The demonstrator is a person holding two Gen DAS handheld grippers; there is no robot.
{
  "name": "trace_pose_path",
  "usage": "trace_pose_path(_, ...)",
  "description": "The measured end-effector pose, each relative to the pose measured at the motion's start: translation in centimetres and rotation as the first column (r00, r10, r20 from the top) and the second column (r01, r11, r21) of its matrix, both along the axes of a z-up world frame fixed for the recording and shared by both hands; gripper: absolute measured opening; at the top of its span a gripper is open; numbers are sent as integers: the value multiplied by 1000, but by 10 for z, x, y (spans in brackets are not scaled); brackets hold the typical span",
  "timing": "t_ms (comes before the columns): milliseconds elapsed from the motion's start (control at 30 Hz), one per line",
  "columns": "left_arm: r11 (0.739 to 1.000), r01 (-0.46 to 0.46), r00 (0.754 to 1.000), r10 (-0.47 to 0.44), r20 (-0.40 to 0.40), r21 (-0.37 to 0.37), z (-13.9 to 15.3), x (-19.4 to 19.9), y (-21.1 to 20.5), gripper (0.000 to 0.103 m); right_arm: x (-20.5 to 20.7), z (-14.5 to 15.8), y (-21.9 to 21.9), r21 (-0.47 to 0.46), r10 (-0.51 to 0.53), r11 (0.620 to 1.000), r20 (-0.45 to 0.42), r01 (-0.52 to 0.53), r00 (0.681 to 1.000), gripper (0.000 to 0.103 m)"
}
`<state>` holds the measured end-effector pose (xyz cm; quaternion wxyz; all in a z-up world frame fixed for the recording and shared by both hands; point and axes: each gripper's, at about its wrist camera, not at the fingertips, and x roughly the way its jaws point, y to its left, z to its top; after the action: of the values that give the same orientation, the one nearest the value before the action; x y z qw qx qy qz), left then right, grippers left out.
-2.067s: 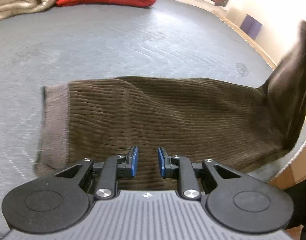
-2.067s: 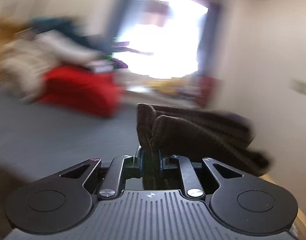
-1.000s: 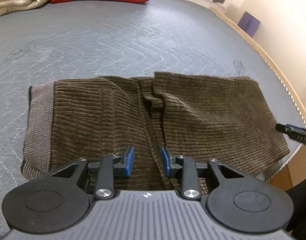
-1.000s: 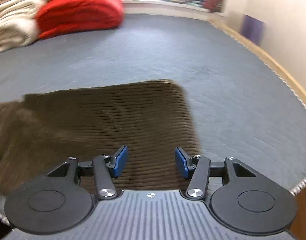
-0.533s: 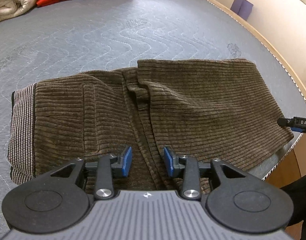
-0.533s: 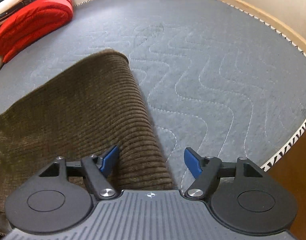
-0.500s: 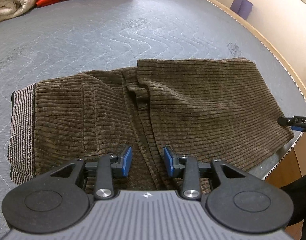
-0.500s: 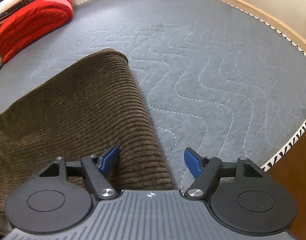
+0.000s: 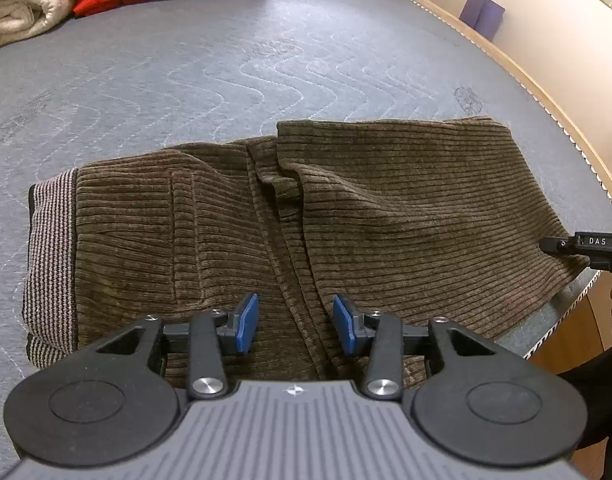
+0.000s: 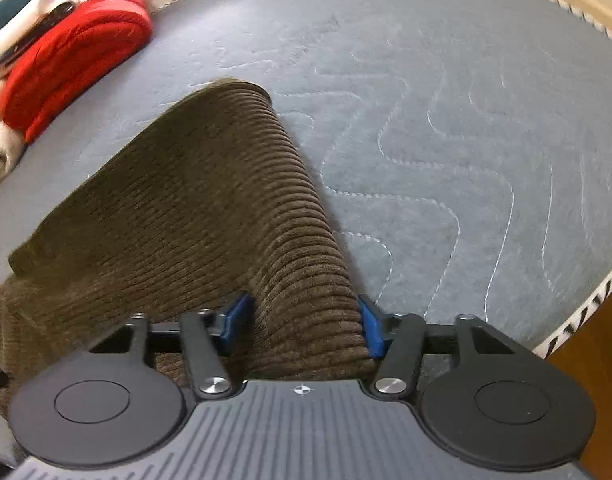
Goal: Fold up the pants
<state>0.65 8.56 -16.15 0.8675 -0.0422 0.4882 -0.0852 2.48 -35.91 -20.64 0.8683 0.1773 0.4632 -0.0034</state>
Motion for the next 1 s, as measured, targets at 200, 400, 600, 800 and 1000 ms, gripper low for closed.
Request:
trace_pose_path(200,1000,-11,1000,11,26,-12,7,-2,2,46,-12,37,30,-89,106,992,172,-92,979,24)
trace_pose_path(400,994,-46,988,59,141,-95,27,-9,15,46,-43,95,108,-263,435,898,397,-353,808,23)
trace_pose_path(600,929,-10,955,119,273,-369,56,-22,39,57,-74,109,191,-431,696,718,421,-547,582,23)
trace_pose_path(800,863,27,944,144,296,-504,66,-24,47,87,-87,104,245,-491,811,585,353,-646,467,24)
trace_pose_path(1000,842,-68,977,166,137,-535,41,1,48,86,-105,107,270,-523,863,505,313,-687,397,24)
